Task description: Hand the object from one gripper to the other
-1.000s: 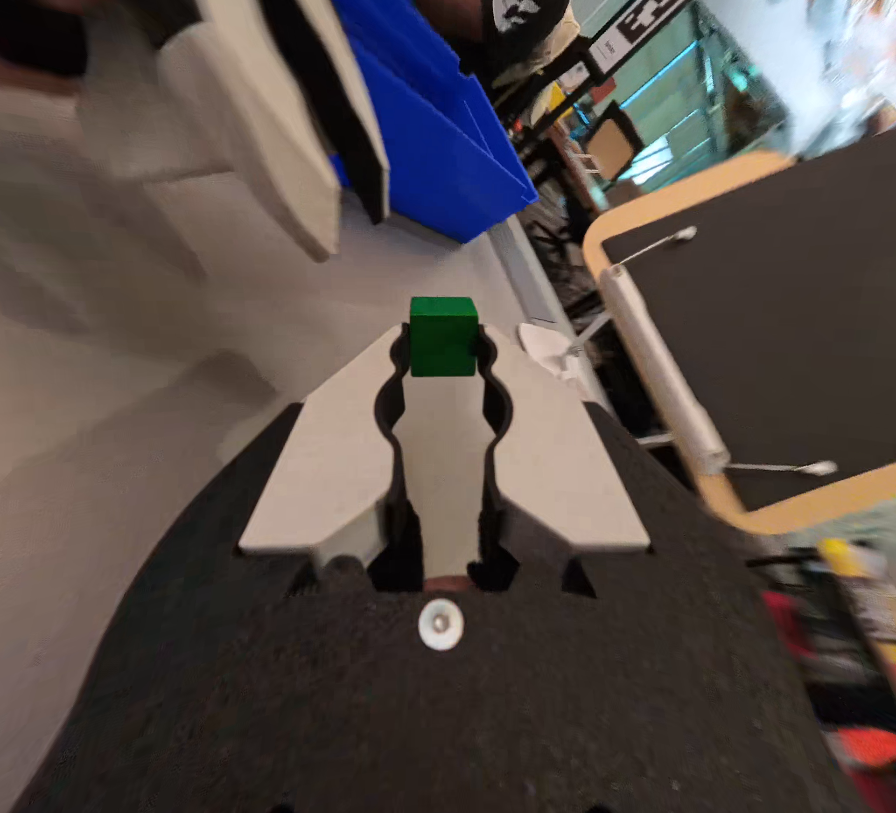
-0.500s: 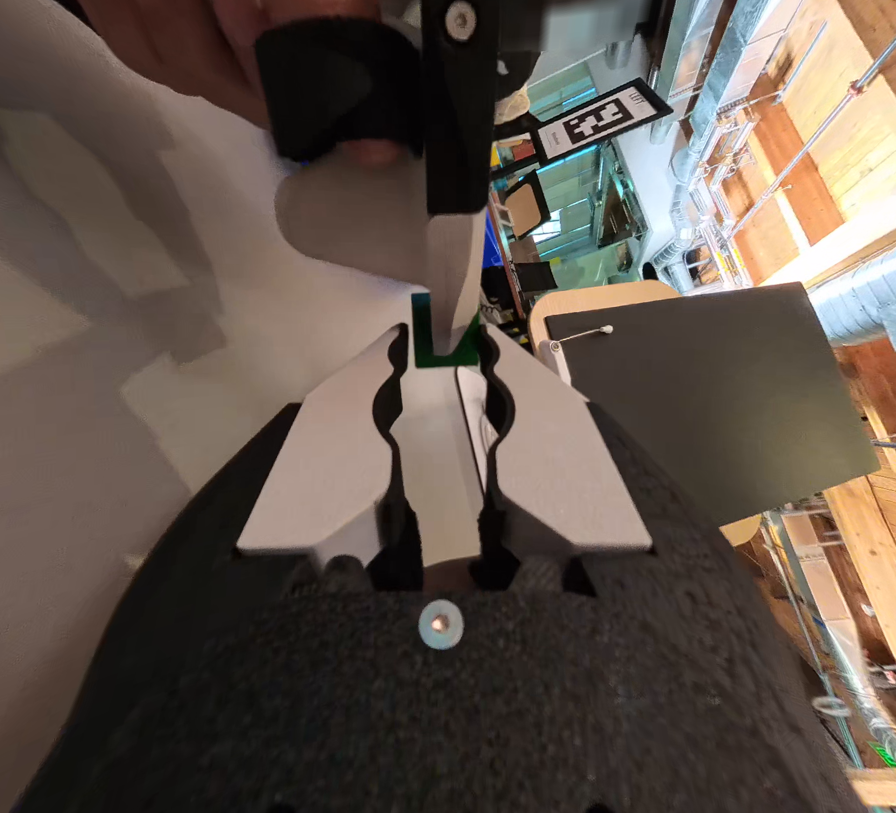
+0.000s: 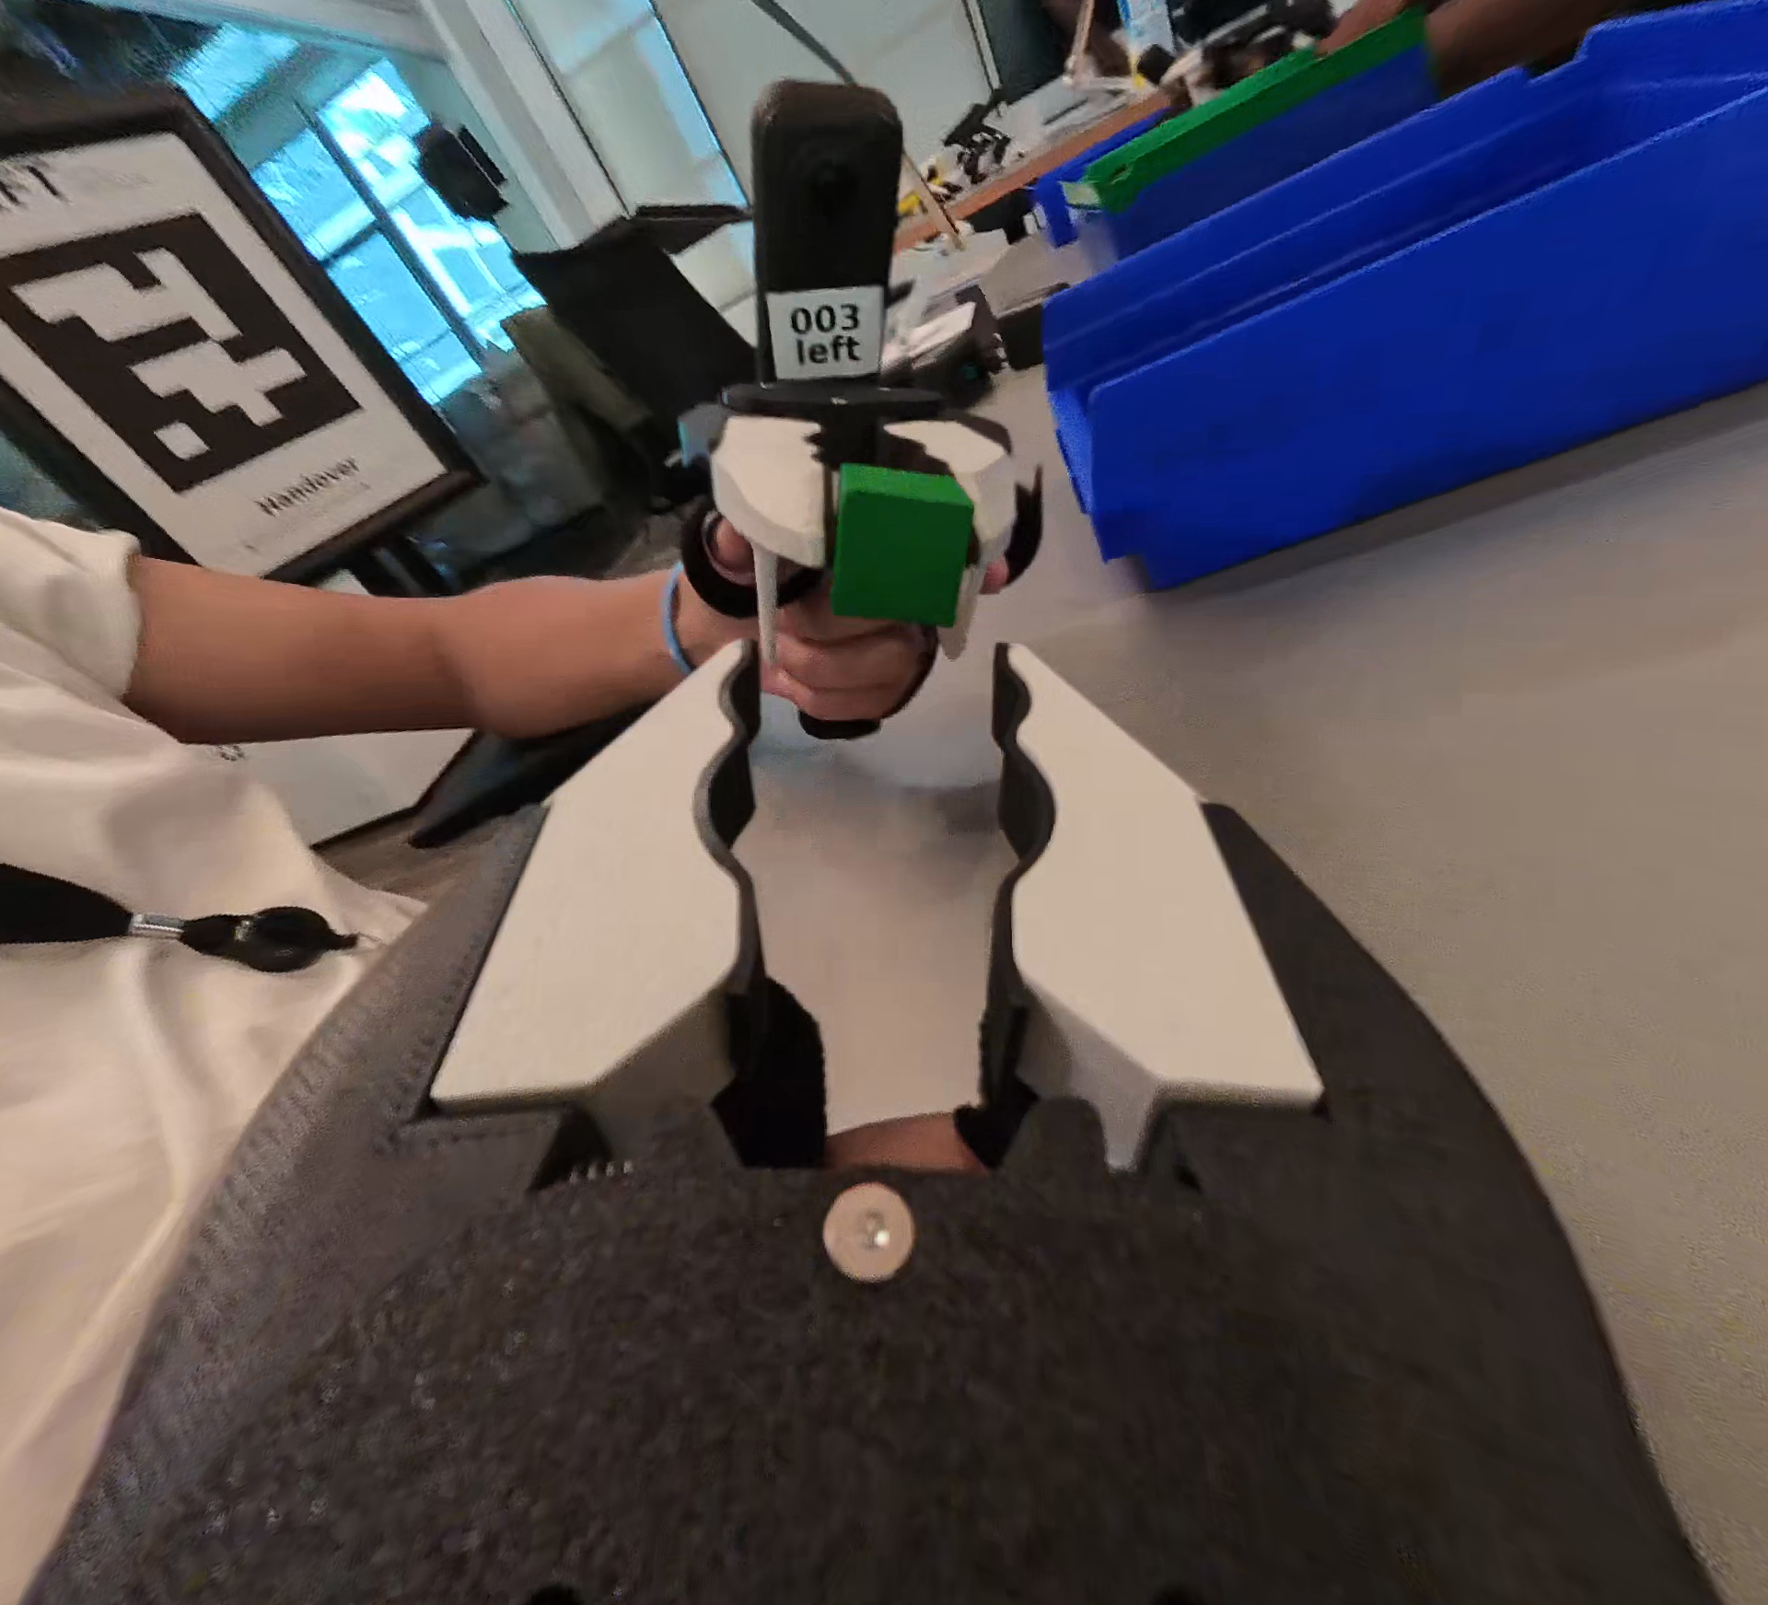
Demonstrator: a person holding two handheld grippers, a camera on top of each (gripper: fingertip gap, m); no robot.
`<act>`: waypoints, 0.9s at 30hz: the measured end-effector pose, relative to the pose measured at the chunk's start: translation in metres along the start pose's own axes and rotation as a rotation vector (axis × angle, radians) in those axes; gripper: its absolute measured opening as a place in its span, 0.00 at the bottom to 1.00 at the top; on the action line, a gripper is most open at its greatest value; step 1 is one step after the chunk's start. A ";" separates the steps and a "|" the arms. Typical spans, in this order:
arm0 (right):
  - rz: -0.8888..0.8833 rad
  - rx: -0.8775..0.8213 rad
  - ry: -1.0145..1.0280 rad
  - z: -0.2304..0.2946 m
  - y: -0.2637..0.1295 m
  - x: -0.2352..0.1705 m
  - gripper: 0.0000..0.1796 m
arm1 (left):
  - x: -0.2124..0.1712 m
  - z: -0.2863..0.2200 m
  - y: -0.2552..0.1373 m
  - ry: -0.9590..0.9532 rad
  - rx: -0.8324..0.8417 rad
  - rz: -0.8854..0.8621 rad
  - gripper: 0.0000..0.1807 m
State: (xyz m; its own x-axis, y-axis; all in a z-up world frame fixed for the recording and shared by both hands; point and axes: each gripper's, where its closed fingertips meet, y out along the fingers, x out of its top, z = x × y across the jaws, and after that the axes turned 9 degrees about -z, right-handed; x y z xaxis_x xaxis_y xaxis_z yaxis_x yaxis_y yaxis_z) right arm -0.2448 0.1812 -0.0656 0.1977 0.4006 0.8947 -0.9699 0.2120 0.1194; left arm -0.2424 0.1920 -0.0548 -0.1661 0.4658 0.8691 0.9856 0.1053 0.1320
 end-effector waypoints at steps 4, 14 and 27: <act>-0.025 0.005 0.002 0.003 0.001 0.005 0.21 | -0.004 -0.003 0.004 -0.005 -0.006 0.004 0.15; 0.019 0.001 -0.001 -0.002 0.001 -0.003 0.15 | -0.011 -0.005 0.008 0.006 -0.015 0.017 0.16; 0.313 -0.630 -0.910 -0.071 -0.022 0.000 0.15 | -0.015 0.043 0.001 0.210 0.368 0.082 0.28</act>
State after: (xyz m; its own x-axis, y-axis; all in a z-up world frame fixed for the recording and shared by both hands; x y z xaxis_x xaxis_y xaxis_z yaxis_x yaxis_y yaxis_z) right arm -0.2134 0.2404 -0.0987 -0.4640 -0.2229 0.8573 -0.6645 0.7275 -0.1705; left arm -0.2406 0.2229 -0.0881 -0.0408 0.3005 0.9529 0.9124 0.3999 -0.0871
